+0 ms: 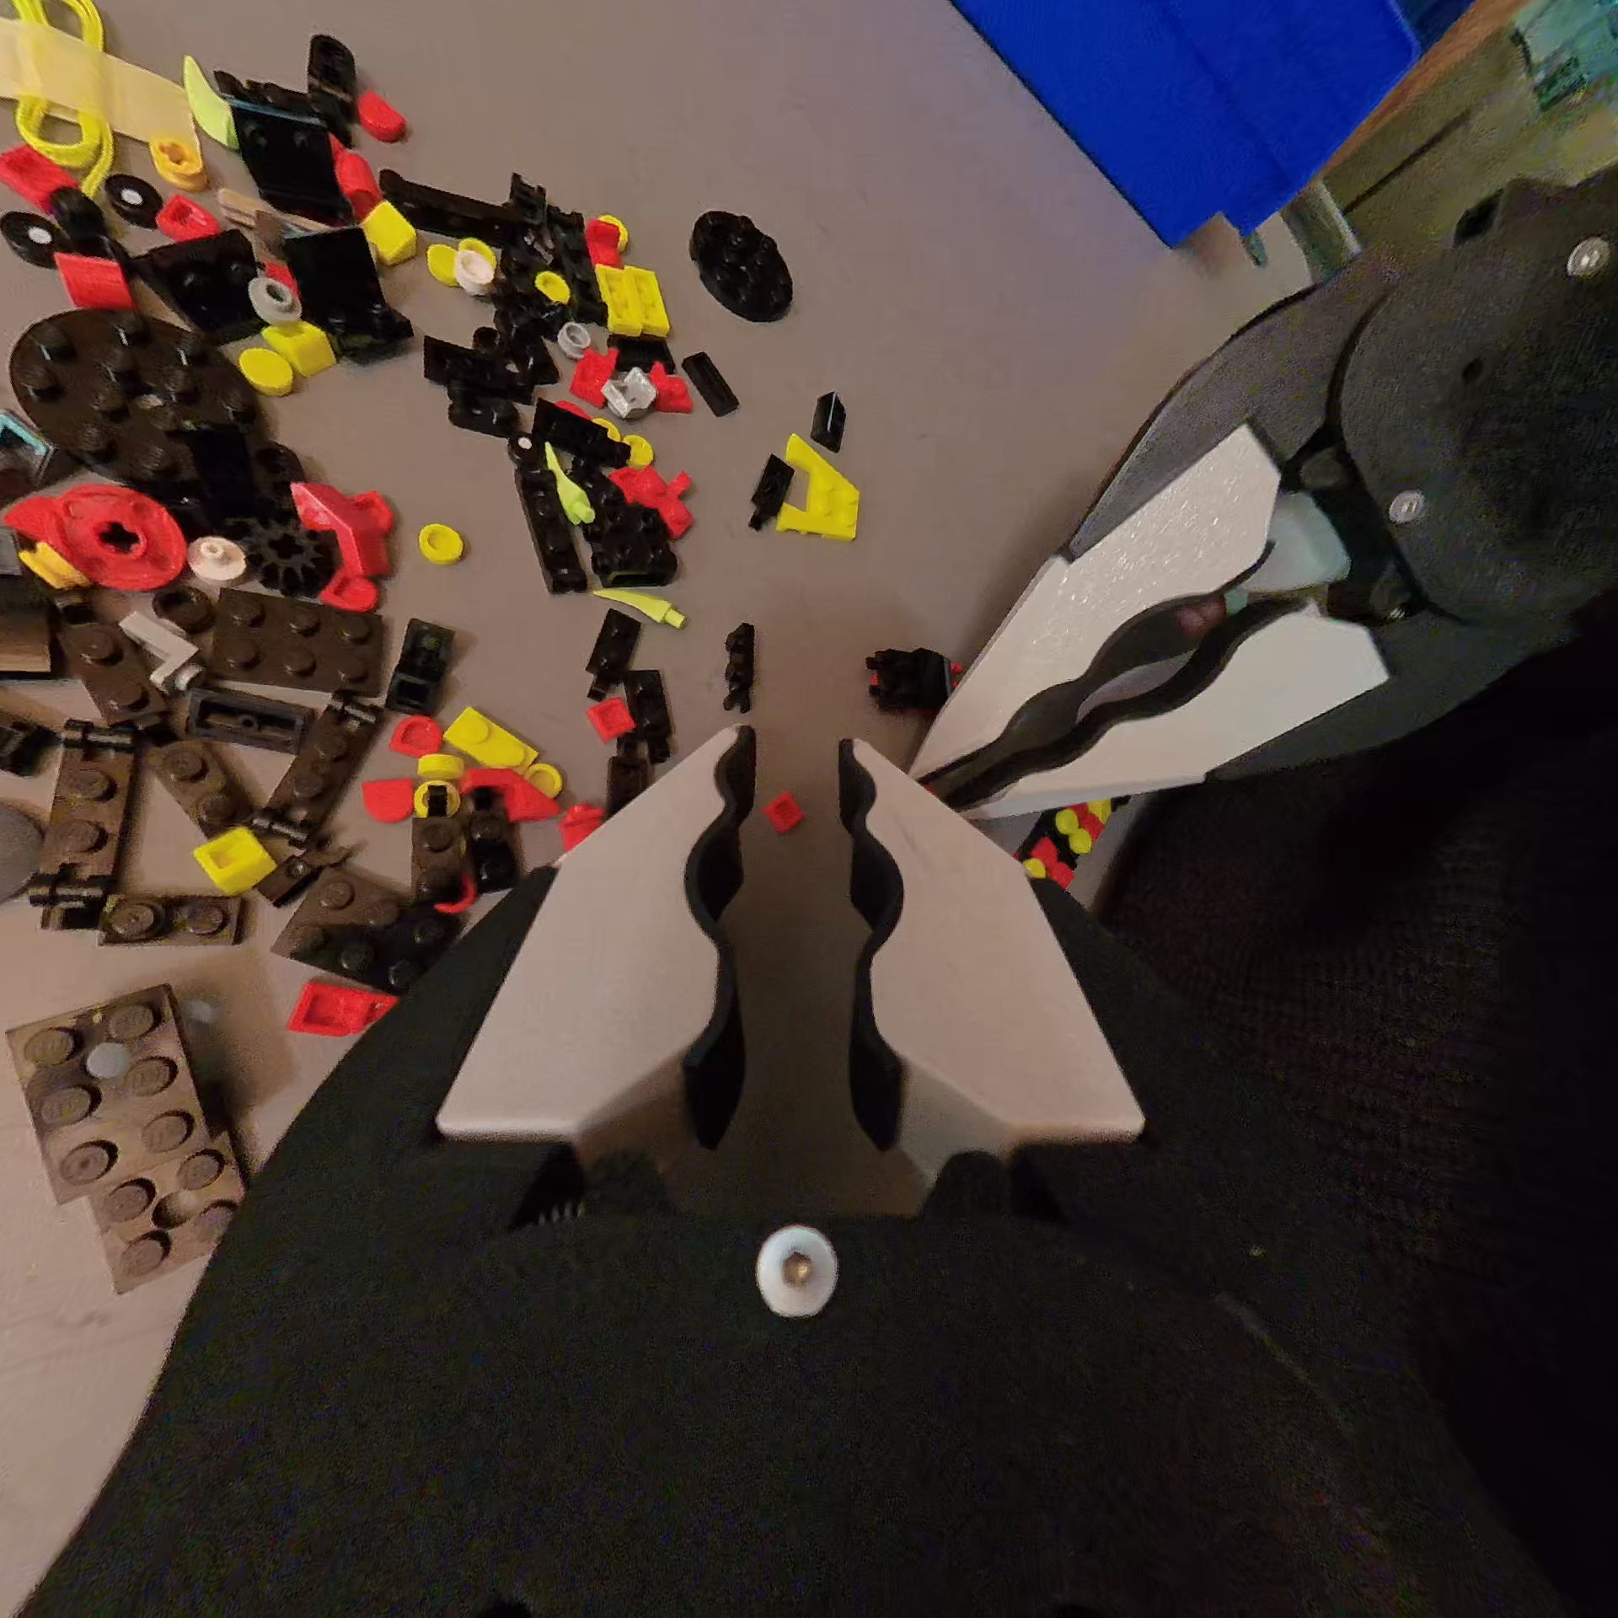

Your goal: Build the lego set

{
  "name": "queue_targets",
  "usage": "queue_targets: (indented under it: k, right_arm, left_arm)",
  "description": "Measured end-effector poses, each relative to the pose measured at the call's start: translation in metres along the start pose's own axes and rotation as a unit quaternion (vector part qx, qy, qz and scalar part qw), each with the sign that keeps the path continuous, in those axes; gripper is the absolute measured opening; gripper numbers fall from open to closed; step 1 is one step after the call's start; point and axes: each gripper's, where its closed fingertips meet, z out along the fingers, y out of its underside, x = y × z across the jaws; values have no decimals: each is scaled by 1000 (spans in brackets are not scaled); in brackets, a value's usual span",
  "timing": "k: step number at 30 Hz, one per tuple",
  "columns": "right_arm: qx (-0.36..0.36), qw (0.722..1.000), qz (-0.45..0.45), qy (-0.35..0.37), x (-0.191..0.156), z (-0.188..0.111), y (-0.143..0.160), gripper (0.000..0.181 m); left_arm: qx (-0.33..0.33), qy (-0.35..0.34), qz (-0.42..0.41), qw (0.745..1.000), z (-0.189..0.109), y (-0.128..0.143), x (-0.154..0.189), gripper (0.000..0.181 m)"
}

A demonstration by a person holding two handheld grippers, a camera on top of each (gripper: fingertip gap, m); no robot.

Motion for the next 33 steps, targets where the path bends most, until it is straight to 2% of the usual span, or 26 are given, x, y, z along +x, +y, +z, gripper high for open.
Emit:
queue_targets:
  k: [1, 4, 8, 11, 15, 23, 28, 33]
  right_arm:
    - [11, 1000, 4, 4, 3, -4, -3, 7]
    - [41, 998, 21, 37, 24, -26, -4, 6]
    - [26, 997, 43, 59, 47, -44, 20, 6]
    - [9, 998, 55, 38, 44, -41, 34, 6]
    - [-3, 999, 47, 24, 34, -33, 34, 7]
    - [27, 998, 53, -38, 8, -21, 15, 7]
    - [21, 998, 62, 17, 29, -28, 19, 7]
    - [14, 997, 58, 39, 33, -26, 17, 7]
  left_arm:
    - [1, 1, 3, 1000, 1, 0, 1, 17]
    - [-2, 5, 17, 1000, 5, 1, 8, 19]
    - [-51, 30, 36, 998, 20, 17, 37, 21]
    - [-81, 21, 55, 995, 30, 28, 48, 22]
    - [-73, 12, 47, 996, 33, 23, 46, 29]
    - [-53, 26, 32, 998, 27, 17, 43, 30]
    - [-30, 17, 22, 999, 25, 10, 34, 27]
    - [-18, 21, -36, 999, 30, 4, 28, 17]
